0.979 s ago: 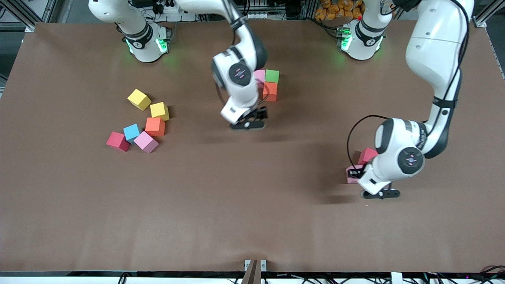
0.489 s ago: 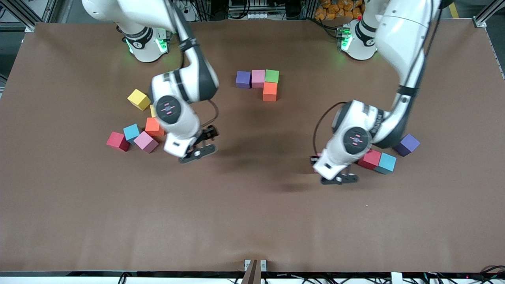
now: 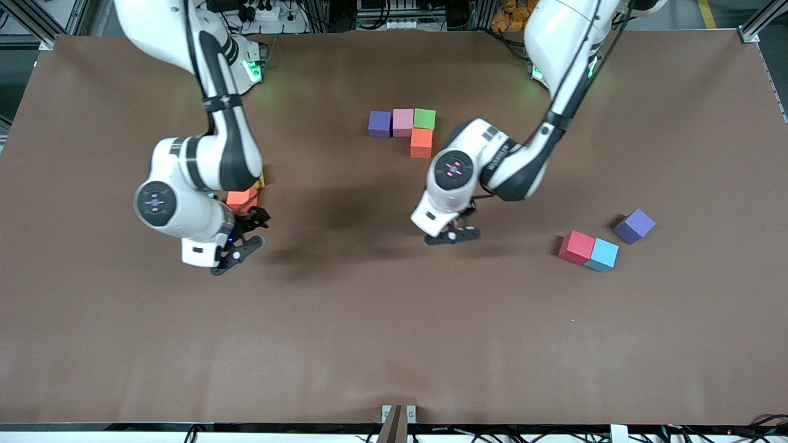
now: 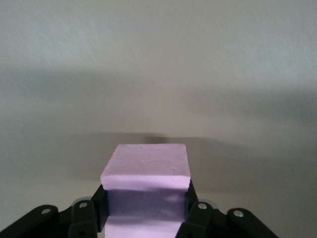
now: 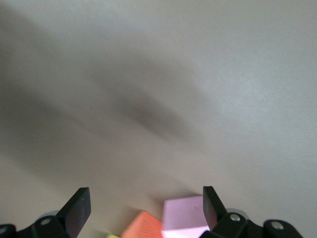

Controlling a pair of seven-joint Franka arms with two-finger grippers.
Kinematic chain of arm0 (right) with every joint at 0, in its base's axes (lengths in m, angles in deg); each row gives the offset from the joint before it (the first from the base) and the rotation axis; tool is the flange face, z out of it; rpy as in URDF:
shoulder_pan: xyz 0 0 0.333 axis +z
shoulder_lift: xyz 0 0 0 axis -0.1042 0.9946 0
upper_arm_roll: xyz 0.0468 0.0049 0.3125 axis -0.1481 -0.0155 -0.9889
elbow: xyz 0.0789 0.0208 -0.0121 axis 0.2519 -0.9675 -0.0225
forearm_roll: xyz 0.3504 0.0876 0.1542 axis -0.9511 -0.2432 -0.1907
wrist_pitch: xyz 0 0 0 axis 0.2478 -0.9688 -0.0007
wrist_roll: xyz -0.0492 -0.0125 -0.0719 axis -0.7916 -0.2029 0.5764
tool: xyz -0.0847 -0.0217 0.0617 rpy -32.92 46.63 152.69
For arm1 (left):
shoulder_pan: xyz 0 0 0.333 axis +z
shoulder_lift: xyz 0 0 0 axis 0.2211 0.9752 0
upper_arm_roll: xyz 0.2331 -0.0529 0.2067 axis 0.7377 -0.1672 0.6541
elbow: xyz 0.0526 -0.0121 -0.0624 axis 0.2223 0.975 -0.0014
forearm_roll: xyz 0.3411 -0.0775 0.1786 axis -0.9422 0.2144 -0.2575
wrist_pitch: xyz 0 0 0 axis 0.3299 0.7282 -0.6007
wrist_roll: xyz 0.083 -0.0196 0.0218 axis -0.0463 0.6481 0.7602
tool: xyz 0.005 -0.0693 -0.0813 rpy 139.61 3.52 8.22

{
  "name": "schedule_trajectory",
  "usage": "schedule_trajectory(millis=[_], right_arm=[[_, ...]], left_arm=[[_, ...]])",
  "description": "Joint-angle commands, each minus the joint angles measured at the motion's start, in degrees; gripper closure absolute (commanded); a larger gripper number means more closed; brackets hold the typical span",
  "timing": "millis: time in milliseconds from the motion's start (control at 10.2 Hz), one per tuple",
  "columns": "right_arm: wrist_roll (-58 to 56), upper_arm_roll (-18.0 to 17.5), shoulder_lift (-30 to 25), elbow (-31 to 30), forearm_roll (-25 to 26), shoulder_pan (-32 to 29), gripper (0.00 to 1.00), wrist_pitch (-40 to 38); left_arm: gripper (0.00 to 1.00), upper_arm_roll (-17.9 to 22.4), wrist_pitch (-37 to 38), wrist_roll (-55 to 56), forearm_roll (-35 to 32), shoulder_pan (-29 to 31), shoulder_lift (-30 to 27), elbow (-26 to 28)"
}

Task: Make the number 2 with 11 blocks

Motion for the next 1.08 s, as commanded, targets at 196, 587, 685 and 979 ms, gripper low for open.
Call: schedule_trajectory(millis=[196, 587, 685, 979], right_arm=[[-17.7, -1.5, -4.9, -11.5, 0.0, -6.2, 0.0, 5.9], [-28.1, -1.5, -4.8, -19.5, -10.6, -7.6, 0.0, 10.5], [-28.9, -1.5, -4.6, -20.3, -11.4, -7.6, 0.0, 11.4], [-29.4, -1.5, -3.9, -20.4, -11.8, -7.6, 0.0, 14.5]], left_arm=[[0.64, -4.0, -0.7, 5.7, -0.4, -0.7, 0.5, 2.0], [0.64, -12.2, -6.2, 5.8, -2.4, 5.4, -1.9, 8.5], [0.64, -16.1, -8.0, 5.8, -4.6, 9.3, -3.2, 11.7], [0.64, -19.4, -8.3, 5.9, -5.4, 11.9, -3.9, 13.8]])
